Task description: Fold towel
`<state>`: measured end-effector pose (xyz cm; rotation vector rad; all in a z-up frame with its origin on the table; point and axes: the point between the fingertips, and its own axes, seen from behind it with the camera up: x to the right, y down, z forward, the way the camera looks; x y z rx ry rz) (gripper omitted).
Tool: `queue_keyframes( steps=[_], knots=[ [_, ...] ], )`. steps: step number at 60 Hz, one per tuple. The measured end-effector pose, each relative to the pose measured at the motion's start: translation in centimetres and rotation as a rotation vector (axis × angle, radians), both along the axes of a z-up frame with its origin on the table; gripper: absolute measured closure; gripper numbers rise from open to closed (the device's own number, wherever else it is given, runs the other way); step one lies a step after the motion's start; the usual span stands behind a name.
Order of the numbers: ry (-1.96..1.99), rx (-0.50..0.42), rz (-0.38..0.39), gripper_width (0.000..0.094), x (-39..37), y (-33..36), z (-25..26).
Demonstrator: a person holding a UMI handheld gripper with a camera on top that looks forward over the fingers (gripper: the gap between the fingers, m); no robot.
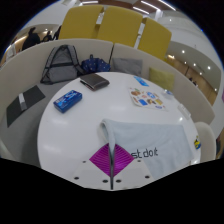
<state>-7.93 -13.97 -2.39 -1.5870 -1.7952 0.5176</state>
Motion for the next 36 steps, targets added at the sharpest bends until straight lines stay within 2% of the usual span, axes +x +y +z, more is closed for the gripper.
queue_keyframes(
  steps=[7, 12, 16, 23, 26, 36],
  knots=[
    [-0.041, -0.142, -0.006, 0.0914, 1.9, -3.5, 2.0],
    [0.001, -0.247, 0.002, 0.0915, 2.1, -5.3, 6.2],
    [0.060, -0.294, 0.002, 0.0914, 1.6, -4.2, 10.4],
    [0.117, -0.317, -0.027, 0.0914, 0.3, 1.4, 15.0],
    [0.132, -0.292, -0.049, 0.0915, -0.3, 4.9, 15.6],
    [0.095, -0.226, -0.114, 0.0913, -0.6, 16.4, 11.8]
  ],
)
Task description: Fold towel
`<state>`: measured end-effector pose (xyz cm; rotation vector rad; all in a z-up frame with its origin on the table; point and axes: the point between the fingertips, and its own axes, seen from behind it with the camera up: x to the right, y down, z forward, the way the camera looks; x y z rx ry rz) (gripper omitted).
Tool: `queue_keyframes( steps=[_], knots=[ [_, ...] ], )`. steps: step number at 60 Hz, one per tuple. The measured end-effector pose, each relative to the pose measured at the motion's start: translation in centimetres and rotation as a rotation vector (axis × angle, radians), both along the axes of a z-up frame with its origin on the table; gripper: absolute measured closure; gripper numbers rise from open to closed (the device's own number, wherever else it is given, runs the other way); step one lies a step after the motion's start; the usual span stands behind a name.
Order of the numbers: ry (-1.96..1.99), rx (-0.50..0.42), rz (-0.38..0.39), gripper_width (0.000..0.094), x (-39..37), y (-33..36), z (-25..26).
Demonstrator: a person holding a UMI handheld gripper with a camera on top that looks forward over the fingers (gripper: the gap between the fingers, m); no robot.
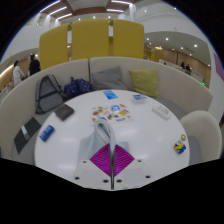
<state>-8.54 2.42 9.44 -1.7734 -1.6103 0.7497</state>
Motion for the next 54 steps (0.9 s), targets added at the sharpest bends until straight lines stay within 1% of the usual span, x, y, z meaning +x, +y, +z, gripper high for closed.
queue_keyframes(
  steps=[6, 8, 13, 16, 17, 20, 21, 27, 38, 46, 50, 54],
  knots=[
    [-0.048, 0.001, 0.007, 0.0889, -0.2, 3.6, -4.3],
    [-0.073, 0.003, 0.011, 0.0818, 0.2, 4.3, -5.7],
    [-0.135, -0.008, 0.034, 0.0369, 1.1, 5.5, -8.2],
    [-0.149, 0.000, 0.031, 0.0100, 2.0, 6.1, -8.0],
    [-0.144, 0.004, 0.028, 0.0112, 2.2, 6.4, -7.6],
    [-0.128, 0.000, 0.025, 0.0058, 3.5, 6.9, -5.6],
    [-0.127, -0.006, 0.021, 0.0055, 3.8, 7.2, -4.7],
    [-0.098, -0.052, 0.023, 0.0073, 8.7, 6.6, 1.5],
    [-0.122, -0.006, 0.004, 0.0070, 21.6, 6.0, 12.2],
    [-0.128, -0.013, 0.037, 0.0073, 28.9, 4.4, 16.1],
    [-0.112, 0.025, 0.069, 0.0066, 31.0, 4.1, 16.8],
    [-0.102, 0.068, 0.077, 0.0069, 32.0, 4.3, 17.1]
  ],
)
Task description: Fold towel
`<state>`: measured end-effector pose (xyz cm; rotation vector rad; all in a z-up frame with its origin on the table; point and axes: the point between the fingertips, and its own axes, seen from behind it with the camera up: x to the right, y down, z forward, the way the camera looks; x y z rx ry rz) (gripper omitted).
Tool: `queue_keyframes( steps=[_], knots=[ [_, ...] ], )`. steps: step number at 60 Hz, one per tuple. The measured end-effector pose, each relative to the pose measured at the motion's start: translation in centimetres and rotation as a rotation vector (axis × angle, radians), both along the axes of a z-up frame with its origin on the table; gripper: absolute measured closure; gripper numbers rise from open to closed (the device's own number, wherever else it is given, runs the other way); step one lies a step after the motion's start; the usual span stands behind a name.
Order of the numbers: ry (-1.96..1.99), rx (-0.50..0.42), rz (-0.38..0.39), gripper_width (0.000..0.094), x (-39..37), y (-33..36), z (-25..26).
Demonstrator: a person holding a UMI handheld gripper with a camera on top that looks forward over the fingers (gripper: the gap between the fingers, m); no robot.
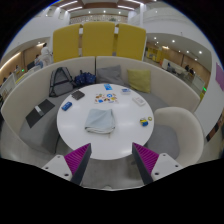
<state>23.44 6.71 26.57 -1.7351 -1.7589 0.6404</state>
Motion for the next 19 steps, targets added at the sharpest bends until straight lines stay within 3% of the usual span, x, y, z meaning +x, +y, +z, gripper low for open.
queue_keyframes(
  steps=[19],
  knots=[
    [0.015, -0.044, -0.036, 0.0067, 0.90, -0.77, -0.07]
  ],
)
